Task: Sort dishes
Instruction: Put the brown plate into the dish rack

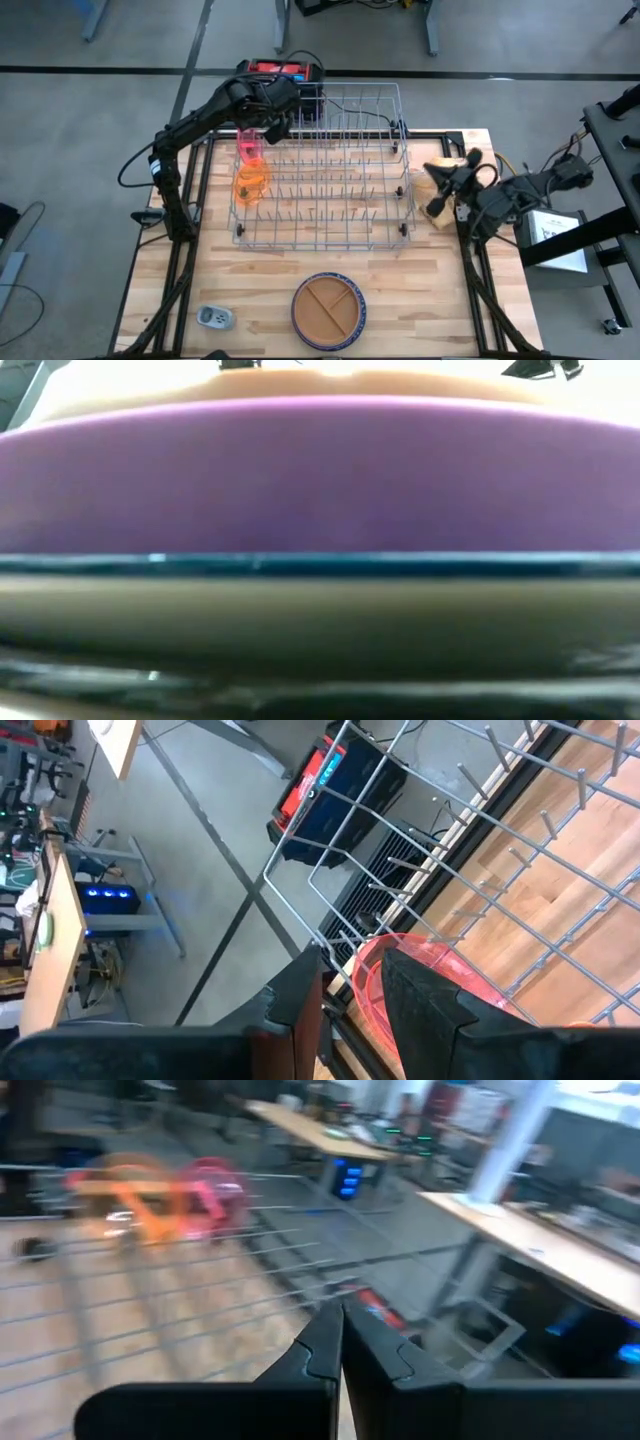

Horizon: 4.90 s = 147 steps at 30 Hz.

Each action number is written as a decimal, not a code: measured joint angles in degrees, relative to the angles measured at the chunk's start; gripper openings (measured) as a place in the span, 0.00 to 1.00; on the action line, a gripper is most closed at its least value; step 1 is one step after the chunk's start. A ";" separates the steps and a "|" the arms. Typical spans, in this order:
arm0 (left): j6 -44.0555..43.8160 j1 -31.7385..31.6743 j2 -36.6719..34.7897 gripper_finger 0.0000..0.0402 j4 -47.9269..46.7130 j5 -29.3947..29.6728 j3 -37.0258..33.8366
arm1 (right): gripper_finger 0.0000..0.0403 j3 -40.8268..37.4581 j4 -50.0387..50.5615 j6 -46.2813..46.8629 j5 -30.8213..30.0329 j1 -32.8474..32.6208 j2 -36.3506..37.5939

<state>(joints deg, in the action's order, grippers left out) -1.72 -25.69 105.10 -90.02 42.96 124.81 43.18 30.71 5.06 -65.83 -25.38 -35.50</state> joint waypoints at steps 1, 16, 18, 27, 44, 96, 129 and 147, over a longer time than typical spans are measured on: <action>-0.02 -0.07 -0.27 0.24 -0.01 0.02 0.00 | 0.00 0.00 1.20 0.82 -1.61 0.23 0.46; 1.34 2.37 -1.01 0.24 2.62 -17.44 0.00 | 0.00 -0.42 13.15 9.14 -1.03 0.43 4.02; 3.12 3.70 -1.01 0.24 3.71 -24.97 0.00 | 0.00 -0.43 12.54 9.95 2.52 0.45 3.84; 14.48 16.49 -1.01 0.24 7.94 -29.59 -1.99 | 0.00 -3.11 4.40 3.55 19.40 0.43 -0.48; 12.13 30.64 -1.24 0.19 8.95 -30.58 -11.99 | 0.00 -3.17 -4.21 6.87 35.21 0.38 -9.35; -32.08 71.32 -1.40 0.19 32.44 -23.57 -24.79 | 0.00 -0.52 -22.26 54.18 40.43 -28.18 -37.84; -35.56 77.31 17.71 0.19 31.28 -5.92 -25.09 | 0.11 24.39 -6.18 70.97 31.68 -24.04 -68.15; -41.36 77.18 21.21 0.19 32.56 -2.80 -25.09 | 0.32 27.52 -3.95 66.53 32.21 -17.97 -71.18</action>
<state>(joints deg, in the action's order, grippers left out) -43.08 51.48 126.31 -57.46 40.16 99.72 70.70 26.76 71.59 -33.63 -43.34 -106.68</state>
